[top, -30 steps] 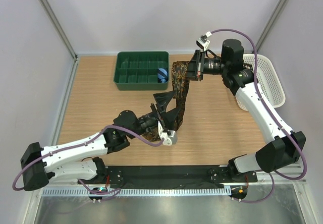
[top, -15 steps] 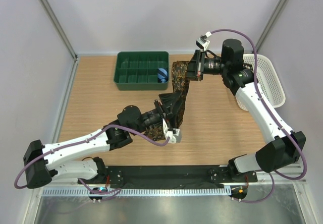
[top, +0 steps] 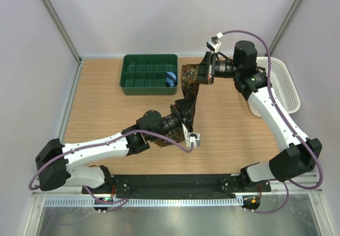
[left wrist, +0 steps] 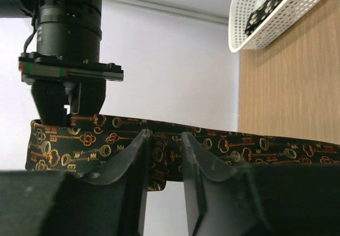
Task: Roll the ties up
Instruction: Flatten the tie
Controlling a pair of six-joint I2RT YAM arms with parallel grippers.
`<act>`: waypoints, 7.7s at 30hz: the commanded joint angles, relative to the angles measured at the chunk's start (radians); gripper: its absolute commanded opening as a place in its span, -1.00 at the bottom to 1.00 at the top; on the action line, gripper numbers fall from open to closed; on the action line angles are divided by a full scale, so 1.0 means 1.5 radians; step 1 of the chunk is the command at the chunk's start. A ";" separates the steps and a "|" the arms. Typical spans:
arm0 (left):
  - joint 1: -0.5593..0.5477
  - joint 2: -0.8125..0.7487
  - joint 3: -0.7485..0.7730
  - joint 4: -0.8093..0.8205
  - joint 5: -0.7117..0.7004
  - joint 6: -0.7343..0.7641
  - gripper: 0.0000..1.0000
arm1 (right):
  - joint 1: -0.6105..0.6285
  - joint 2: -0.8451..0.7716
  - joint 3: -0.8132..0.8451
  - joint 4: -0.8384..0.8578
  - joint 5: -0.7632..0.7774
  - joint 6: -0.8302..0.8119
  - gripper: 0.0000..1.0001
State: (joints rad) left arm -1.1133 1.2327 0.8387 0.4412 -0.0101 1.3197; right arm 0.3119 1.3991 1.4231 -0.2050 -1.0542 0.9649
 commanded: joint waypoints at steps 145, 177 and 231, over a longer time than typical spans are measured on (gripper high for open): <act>-0.093 -0.060 0.562 -0.489 -0.297 -0.678 -0.99 | 0.057 0.048 -0.040 -0.077 0.052 -0.260 -0.47; 0.003 0.025 0.889 -0.637 -0.421 -0.847 -0.99 | 0.239 0.071 -0.454 0.280 0.086 -0.378 0.46; 0.281 0.003 0.739 -0.742 -0.288 -1.013 -0.99 | 0.126 -0.067 -0.223 -0.275 0.194 -0.479 -0.98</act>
State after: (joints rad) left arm -0.8284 1.2327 2.0113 -0.5858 -0.6971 -0.0051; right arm 0.6479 1.3994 1.0714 -0.4393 -0.7464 0.2169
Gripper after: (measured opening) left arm 0.060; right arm 0.069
